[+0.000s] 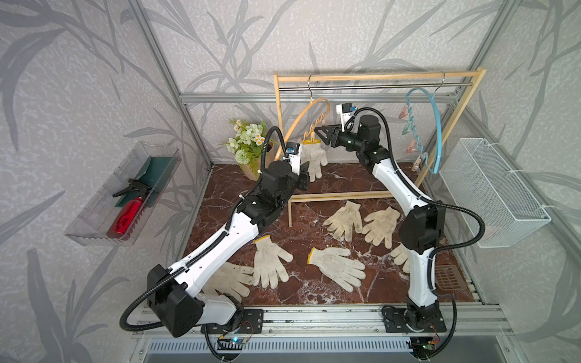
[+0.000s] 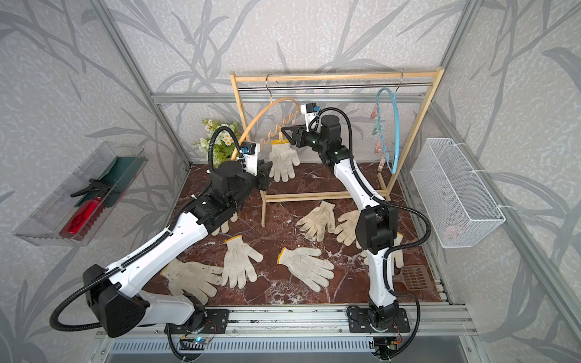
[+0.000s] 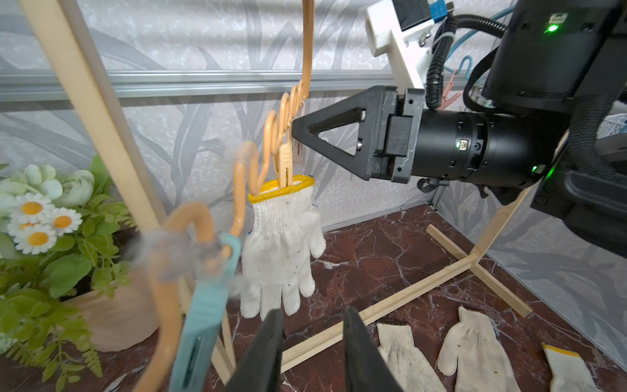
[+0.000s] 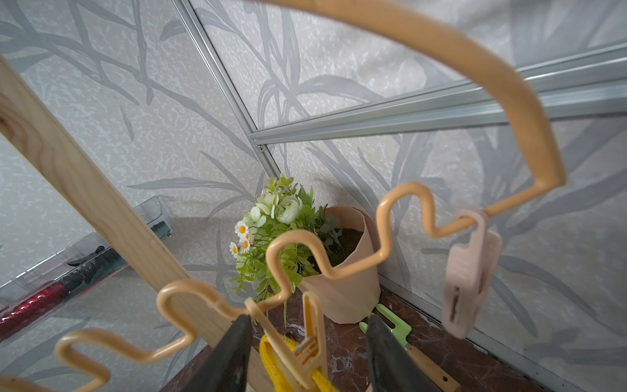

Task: Clip the gloves onto a hanger to dry
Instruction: Clamp the glove onto the hanger, then open the clamp at the hanger.

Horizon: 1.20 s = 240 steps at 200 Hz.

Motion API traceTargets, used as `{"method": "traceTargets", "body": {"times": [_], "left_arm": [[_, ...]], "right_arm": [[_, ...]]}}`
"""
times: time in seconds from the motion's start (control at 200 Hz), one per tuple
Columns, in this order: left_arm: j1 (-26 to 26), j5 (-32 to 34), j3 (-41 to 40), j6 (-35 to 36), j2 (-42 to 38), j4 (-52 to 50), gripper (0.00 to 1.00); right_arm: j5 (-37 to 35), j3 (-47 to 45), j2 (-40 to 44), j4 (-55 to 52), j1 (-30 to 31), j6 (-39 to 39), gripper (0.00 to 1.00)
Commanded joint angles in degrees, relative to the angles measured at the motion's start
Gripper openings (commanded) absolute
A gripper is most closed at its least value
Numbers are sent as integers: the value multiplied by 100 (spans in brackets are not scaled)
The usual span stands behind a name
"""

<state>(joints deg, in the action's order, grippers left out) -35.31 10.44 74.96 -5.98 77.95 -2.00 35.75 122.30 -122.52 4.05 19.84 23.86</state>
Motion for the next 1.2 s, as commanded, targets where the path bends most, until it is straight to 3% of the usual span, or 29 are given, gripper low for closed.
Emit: {"method": "traceTargets", "body": {"times": [0.0,0.425,0.83,1.195], "left_arm": [[153,201,54,79,-87,-90,31],[349,85,184,97,55,-29,30],[437,68,242,141,107,-29,30],[497,69,300,165,167,-46,30]], "right_arm": [[-94,24,304,-178,-35,-248,55],[-187,798,-265,-494,-322,-549,55],[-156,2610,-1469,-1002,-410,-519,55],[-115,2632,-1694,-740,-454,-272,55]]}}
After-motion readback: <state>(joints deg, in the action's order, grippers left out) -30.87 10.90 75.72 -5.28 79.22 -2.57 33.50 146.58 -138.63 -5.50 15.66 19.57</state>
